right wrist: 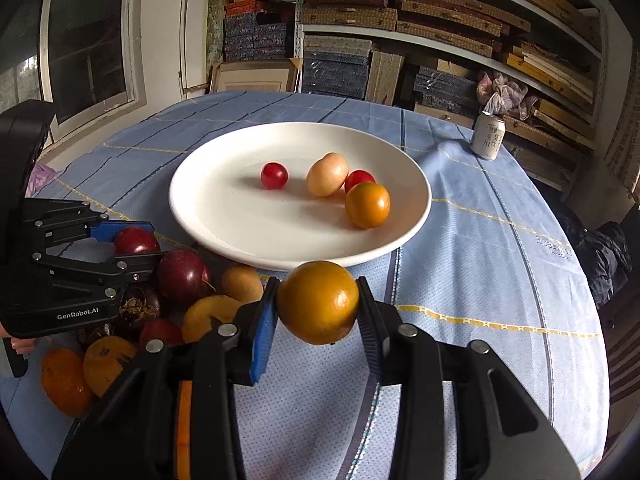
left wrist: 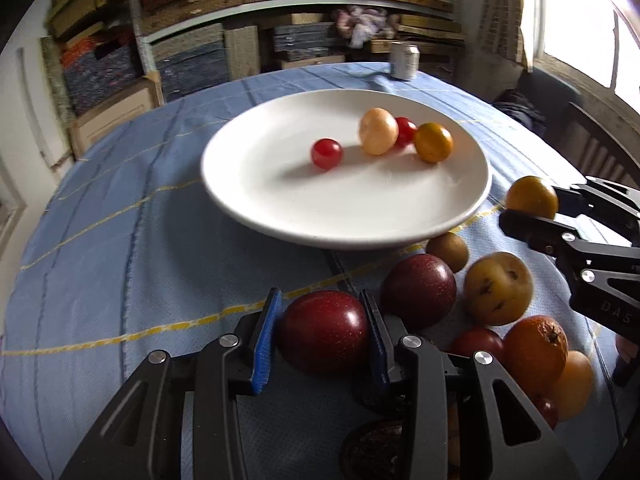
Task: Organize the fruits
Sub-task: 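Lift the golden fruit with the right tool toward the plate while the left tool carries the plum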
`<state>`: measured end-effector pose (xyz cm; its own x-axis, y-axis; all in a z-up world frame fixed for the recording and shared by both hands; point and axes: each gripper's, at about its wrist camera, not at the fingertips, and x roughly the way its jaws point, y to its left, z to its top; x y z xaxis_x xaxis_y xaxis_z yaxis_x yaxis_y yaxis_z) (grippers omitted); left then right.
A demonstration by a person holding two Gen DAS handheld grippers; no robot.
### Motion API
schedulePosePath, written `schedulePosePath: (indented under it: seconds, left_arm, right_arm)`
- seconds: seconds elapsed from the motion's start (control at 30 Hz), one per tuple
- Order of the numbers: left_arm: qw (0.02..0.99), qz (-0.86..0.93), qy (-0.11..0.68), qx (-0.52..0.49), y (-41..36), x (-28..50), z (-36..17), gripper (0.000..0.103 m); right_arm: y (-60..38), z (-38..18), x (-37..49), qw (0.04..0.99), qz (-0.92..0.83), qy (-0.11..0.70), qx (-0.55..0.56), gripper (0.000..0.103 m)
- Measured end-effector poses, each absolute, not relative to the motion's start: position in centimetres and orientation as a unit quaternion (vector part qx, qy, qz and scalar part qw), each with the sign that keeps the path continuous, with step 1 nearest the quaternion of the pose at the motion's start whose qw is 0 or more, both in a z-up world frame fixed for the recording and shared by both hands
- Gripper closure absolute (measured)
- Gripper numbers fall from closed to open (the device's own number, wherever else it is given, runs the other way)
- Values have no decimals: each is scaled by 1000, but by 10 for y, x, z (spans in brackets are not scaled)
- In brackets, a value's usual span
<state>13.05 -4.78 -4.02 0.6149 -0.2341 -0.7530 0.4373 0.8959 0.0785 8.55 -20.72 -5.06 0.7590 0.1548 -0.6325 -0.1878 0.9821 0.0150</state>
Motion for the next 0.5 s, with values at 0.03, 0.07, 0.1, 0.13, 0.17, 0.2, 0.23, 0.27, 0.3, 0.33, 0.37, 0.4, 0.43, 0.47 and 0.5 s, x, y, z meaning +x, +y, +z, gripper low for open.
schedulePosePath:
  seconds: [0.03,0.07,0.1,0.13,0.17,0.2,0.23,0.27,0.3,0.33,0.37,0.4,0.43,0.47,0.5]
  left_arm:
    - [892,-190,392,120,-48,128,-36,64]
    - [896,-200,382,101,-46,123,-28,64]
    - [900,-205,373,93,-46,118,-22,64]
    - [904,-208,364,89,-47,114,-18,64]
    - [907,-208,355,87,-47,111,-14,63]
    - [910,-203,350,88,-50,109,-13,63]
    - [912,-198,346,91,-51,108,-11,64]
    - [915,-194,341,94,-53,106,-9,64]
    - [916,-193,337,96,-54,104,-8,64]
    - [916,-197,335,100,-56,102,-6,64]
    - [916,-203,330,100,-57,99,-4,63]
    - [918,-206,325,96,-57,96,-1,64]
    - [920,-207,320,92,-57,94,1,64]
    - [922,-206,315,88,-56,93,4,64]
    - [924,-206,310,85,-56,92,7,64]
  right_arm:
    - [-209,-48,84,940,87,328,-21,66]
    - [-210,-46,82,943,83,321,-16,66]
    - [-213,-42,81,946,82,313,-11,66]
    - [-215,-39,79,949,80,305,-5,66]
    - [-218,-36,78,951,77,299,2,66]
    - [-220,-34,78,953,74,295,7,66]
    - [-222,-33,77,953,71,293,11,66]
    - [-224,-32,77,954,70,291,15,66]
    - [-225,-30,76,955,68,288,18,66]
    - [-226,-29,75,956,66,284,18,66]
    - [-225,-27,74,958,65,279,18,66]
    - [-226,-25,72,960,64,272,18,66]
    - [-226,-23,71,961,64,268,17,66]
    - [-225,-22,68,963,65,262,19,66]
    - [-226,-21,66,963,67,259,20,66]
